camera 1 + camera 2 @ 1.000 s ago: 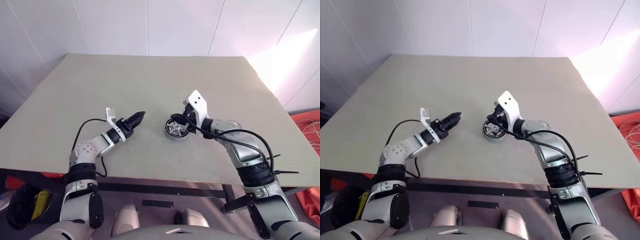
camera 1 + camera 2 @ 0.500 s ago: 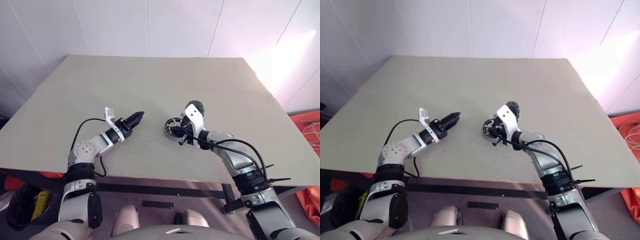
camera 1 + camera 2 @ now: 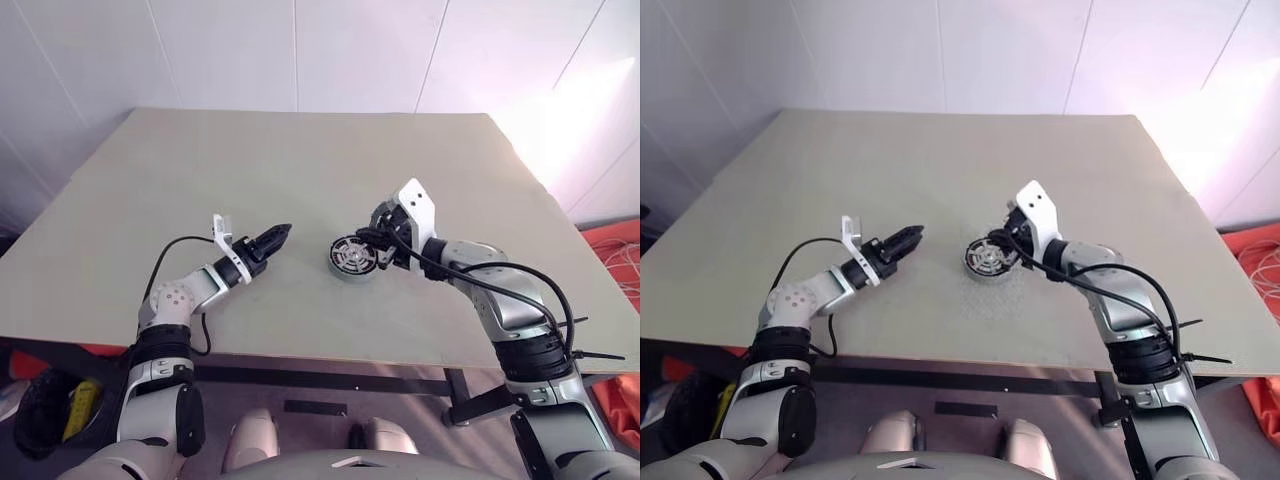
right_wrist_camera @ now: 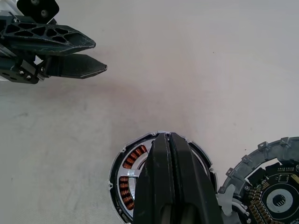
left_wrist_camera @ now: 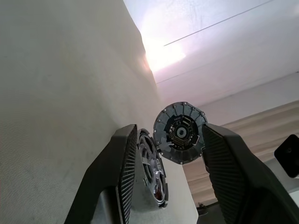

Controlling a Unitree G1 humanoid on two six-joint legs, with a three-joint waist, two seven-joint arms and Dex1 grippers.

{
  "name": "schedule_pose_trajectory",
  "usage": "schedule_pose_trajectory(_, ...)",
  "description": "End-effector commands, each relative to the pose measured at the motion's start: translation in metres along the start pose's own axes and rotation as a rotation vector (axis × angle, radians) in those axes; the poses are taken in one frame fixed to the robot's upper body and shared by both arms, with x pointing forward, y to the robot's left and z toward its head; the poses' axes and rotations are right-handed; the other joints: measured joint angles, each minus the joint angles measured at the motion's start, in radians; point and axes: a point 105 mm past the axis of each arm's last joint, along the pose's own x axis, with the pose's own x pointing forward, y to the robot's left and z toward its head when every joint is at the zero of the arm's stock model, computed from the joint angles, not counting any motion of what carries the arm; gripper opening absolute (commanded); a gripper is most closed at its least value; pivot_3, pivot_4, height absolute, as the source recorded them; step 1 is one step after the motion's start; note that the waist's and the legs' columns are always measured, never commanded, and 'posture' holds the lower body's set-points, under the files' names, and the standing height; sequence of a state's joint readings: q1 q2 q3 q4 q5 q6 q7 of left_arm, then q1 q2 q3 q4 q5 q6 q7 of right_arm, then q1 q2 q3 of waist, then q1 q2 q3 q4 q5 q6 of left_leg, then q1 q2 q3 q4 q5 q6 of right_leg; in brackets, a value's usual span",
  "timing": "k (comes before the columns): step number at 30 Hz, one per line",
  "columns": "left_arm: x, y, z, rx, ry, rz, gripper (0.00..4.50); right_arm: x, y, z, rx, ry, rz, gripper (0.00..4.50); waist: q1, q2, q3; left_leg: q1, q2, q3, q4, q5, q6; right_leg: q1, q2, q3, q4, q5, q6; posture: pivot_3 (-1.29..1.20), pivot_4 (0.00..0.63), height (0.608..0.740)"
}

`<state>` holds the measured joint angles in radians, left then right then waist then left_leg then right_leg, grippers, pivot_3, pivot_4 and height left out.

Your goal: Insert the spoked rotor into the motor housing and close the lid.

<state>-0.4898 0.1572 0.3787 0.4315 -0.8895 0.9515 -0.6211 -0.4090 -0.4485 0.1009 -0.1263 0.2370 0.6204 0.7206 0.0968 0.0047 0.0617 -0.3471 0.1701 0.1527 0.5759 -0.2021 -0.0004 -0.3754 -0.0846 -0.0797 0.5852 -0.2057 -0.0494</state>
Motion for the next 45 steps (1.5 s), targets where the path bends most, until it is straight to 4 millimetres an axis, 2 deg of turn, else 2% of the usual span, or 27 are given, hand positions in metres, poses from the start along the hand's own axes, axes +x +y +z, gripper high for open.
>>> schedule_pose_trajectory(1,0.006,-0.01,0.007,0.034,-0.004,-0.038,2.35,0.006,0.007,0.01,-0.004,-0.046,0.013,0.0,0.0,0.0,0.0,0.0,0.0,0.0,0.0,0.0,0.0,0.0,0.0,0.0,0.0,0.0,0.0,0.0,0.0,0.74)
schedule_pose_trajectory(5,0.007,-0.01,0.007,0.039,-0.002,-0.034,2.35,0.016,0.009,0.0,0.044,-0.035,0.009,0.0,0.0,0.0,0.0,0.0,0.0,0.0,0.0,0.0,0.0,0.0,0.0,0.0,0.0,0.0,0.0,0.0,0.0,0.74)
schedule_pose_trajectory(8,0.006,-0.01,0.008,0.046,-0.001,-0.032,2.35,0.026,0.005,-0.023,0.111,0.007,-0.026,0.0,-0.001,0.0,0.0,0.0,0.0,0.0,0.0,0.0,0.0,0.0,0.0,0.0,0.0,0.0,0.0,0.0,0.0,0.74)
schedule_pose_trajectory(10,0.006,-0.01,0.008,0.05,-0.001,-0.031,2.35,0.027,0.004,-0.03,0.119,0.02,-0.033,0.0,-0.001,0.0,0.0,-0.001,0.0,0.0,0.0,0.0,0.0,-0.001,0.0,0.0,0.0,0.0,0.0,0.0,0.0,0.74)
schedule_pose_trajectory(16,0.005,-0.01,0.009,0.055,-0.004,-0.028,2.35,0.022,0.004,-0.023,0.093,0.003,-0.016,0.0,0.0,0.0,0.0,-0.001,0.0,0.0,0.0,0.001,-0.001,-0.001,0.0,0.0,0.0,0.0,-0.001,0.0,0.0,0.74)
schedule_pose_trajectory(21,0.006,-0.01,0.009,0.055,-0.005,-0.032,2.35,0.014,0.008,-0.01,0.055,-0.017,0.009,0.0,0.0,0.0,0.0,-0.001,0.0,0.0,0.0,0.0,-0.001,-0.001,0.0,0.0,0.0,0.0,0.0,0.0,0.0,0.74)
schedule_pose_trajectory(25,0.006,-0.01,0.008,0.054,-0.002,-0.036,2.35,-0.001,0.011,0.005,-0.007,-0.026,0.038,0.0,0.001,0.0,0.0,-0.002,0.0,0.0,0.0,0.0,0.0,-0.001,0.0,0.0,0.0,0.0,0.0,0.0,0.0,0.74)
schedule_pose_trajectory(30,0.008,-0.011,0.005,0.053,0.012,-0.044,2.35,-0.021,0.002,0.019,-0.072,-0.035,0.018,0.0,0.002,0.0,0.0,-0.001,0.0,0.0,0.0,0.0,0.0,-0.001,0.0,0.0,0.0,0.0,0.0,0.0,0.0,0.74)
schedule_pose_trajectory(32,0.009,-0.011,0.004,0.054,0.016,-0.045,2.35,-0.03,-0.01,0.019,-0.097,-0.017,-0.022,0.0,0.002,0.0,0.0,-0.001,0.0,0.0,0.0,0.0,0.0,-0.001,0.0,0.0,0.0,0.0,0.0,0.0,0.0,0.74)
schedule_pose_trajectory(37,0.011,-0.011,0.003,0.061,0.027,-0.046,2.35,-0.063,-0.067,0.007,-0.173,0.08,-0.244,0.0,0.005,0.0,0.0,-0.001,0.0,0.0,0.0,0.0,0.0,0.0,0.0,0.0,0.0,-0.001,0.002,0.0,0.0,0.74)
schedule_pose_trajectory(43,0.012,-0.011,0.003,0.07,0.034,-0.046,2.35,-0.087,-0.117,-0.008,-0.211,0.157,-0.413,0.0,-0.002,0.0,0.0,-0.001,0.0,0.0,0.001,0.0,0.0,-0.001,0.0,0.0,0.0,0.0,0.0,0.0,0.0,0.74)
schedule_pose_trajectory(45,0.012,-0.011,0.003,0.071,0.033,-0.045,2.35,-0.091,-0.125,-0.011,-0.21,0.163,-0.439,0.0,-0.001,0.0,0.0,-0.002,0.0,0.001,0.001,0.0,0.0,-0.002,0.0,0.0,0.0,0.0,0.0,0.0,0.0,0.74)
